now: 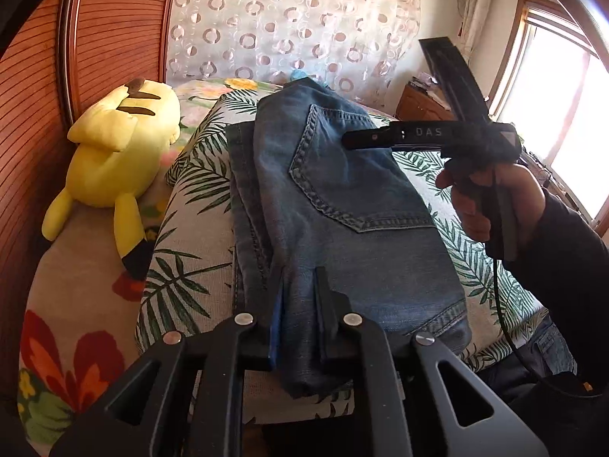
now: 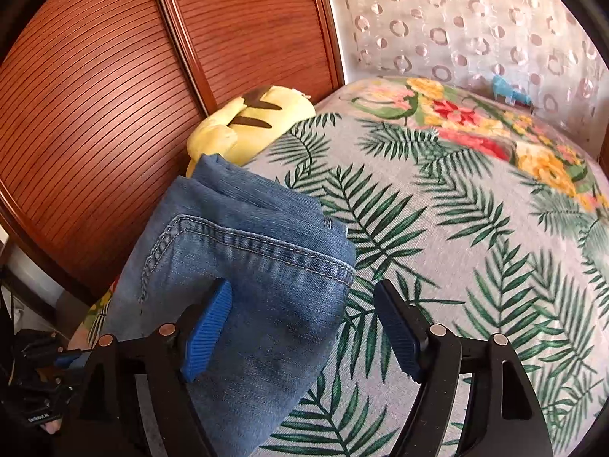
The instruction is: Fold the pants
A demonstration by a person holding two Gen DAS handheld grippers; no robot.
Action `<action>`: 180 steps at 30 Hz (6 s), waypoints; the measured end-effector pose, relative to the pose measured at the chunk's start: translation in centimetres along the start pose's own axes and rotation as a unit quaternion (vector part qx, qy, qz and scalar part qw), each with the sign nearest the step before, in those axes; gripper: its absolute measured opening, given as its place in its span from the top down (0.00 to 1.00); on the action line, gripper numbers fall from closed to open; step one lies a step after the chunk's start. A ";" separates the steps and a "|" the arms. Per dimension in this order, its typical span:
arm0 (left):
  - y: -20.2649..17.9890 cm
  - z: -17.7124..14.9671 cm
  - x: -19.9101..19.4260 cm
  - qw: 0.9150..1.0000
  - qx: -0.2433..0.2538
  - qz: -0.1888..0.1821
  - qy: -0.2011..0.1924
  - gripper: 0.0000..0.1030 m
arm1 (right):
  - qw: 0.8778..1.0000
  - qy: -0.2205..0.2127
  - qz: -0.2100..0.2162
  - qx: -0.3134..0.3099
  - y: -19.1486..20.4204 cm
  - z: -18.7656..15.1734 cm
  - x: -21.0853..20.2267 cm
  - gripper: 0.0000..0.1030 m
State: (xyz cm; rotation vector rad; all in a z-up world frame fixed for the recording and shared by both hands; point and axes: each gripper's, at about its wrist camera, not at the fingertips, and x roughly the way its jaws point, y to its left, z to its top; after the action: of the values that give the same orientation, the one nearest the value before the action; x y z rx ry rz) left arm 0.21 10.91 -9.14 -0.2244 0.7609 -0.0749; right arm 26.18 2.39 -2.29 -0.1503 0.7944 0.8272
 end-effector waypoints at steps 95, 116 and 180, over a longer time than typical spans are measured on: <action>6.7 17.2 10.4 0.995 0.021 0.099 -0.020 0.84 | 0.998 -0.039 -0.039 -0.036 -6.1 13.8 15.0 0.62; 5.9 15.6 5.4 0.991 0.009 0.114 -0.065 0.00 | 0.996 -0.064 -0.026 -0.056 -1.9 9.9 9.3 0.62; -17.7 11.6 -1.8 0.987 0.113 0.026 -0.108 0.00 | 0.952 -0.193 -0.224 0.082 -2.4 -15.1 -28.6 0.14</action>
State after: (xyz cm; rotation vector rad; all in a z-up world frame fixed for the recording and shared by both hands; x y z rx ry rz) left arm 7.15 -4.02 4.25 0.0030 0.5367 -0.0855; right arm 7.42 -22.69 6.20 -0.0159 0.4298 0.3389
